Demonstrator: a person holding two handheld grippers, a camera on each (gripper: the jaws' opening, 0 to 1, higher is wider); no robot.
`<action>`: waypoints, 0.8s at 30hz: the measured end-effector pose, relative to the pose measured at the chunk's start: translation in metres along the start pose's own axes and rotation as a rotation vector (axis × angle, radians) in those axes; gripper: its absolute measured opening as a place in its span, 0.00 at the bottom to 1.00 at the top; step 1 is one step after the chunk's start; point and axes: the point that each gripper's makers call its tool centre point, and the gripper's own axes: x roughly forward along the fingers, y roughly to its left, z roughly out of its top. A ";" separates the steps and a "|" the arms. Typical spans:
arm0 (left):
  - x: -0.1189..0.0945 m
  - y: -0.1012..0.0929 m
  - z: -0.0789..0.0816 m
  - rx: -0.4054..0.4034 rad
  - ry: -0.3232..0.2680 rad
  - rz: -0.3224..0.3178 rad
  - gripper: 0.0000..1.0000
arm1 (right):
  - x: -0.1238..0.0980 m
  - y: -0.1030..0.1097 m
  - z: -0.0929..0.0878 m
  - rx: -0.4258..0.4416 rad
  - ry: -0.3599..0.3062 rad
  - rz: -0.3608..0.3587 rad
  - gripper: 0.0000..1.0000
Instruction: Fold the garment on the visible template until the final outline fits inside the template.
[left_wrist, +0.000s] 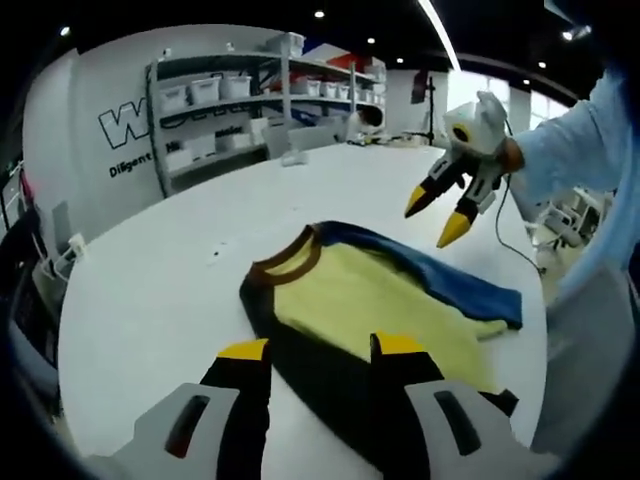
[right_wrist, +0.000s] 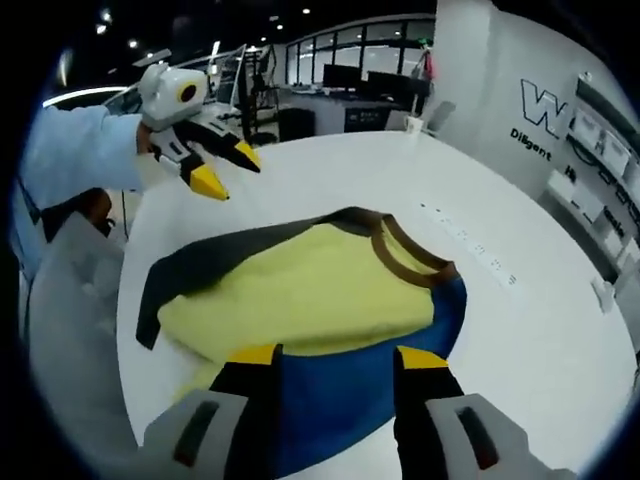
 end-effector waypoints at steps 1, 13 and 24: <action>-0.001 -0.003 0.000 -0.001 -0.002 -0.004 0.38 | -0.001 0.003 0.000 0.006 -0.005 0.005 0.40; -0.020 -0.027 -0.012 -0.010 -0.014 -0.011 0.39 | -0.019 0.033 -0.009 0.024 -0.031 0.013 0.41; -0.035 -0.045 -0.016 -0.028 -0.036 -0.013 0.40 | -0.031 0.056 -0.019 0.052 -0.053 0.021 0.42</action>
